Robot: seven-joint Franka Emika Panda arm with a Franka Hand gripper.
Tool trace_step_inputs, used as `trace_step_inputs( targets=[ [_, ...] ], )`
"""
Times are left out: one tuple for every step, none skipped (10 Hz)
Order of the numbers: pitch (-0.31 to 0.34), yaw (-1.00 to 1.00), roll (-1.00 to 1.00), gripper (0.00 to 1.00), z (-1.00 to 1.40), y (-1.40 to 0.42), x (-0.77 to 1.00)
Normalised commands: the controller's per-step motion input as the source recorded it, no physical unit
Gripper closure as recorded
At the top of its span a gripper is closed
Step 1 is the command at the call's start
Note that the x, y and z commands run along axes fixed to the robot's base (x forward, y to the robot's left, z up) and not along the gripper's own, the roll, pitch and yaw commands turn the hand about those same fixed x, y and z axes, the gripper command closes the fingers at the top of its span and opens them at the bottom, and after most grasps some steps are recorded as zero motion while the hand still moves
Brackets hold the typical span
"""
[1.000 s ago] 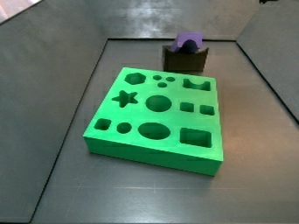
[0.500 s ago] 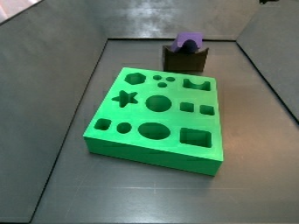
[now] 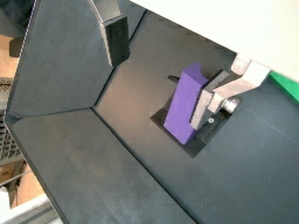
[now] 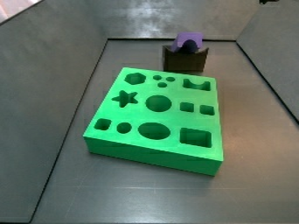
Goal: Pick up the arch object. Move up. Place the arch object on the fixture. Regrasp the arch object. Rotate the arch object. Move to above the board. Insert the arch object.
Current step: Regrasp the arch object.
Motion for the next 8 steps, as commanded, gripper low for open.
trace_step_inputs(
  targets=[
    [0.067, 0.10, 0.13, 0.00, -0.03, -0.05, 0.23],
    [0.068, 0.10, 0.13, 0.00, -0.03, -0.05, 0.23],
    [0.068, 0.10, 0.13, 0.00, -0.03, -0.05, 0.23],
    [0.068, 0.10, 0.13, 0.00, -0.03, -0.05, 0.23],
    [0.068, 0.10, 0.13, 0.00, -0.03, -0.05, 0.23],
    [0.068, 0.10, 0.13, 0.00, -0.03, -0.05, 0.23],
    [0.068, 0.10, 0.13, 0.00, -0.03, -0.05, 0.23],
    [0.069, 0.10, 0.13, 0.00, -0.03, -0.05, 0.23]
  ],
)
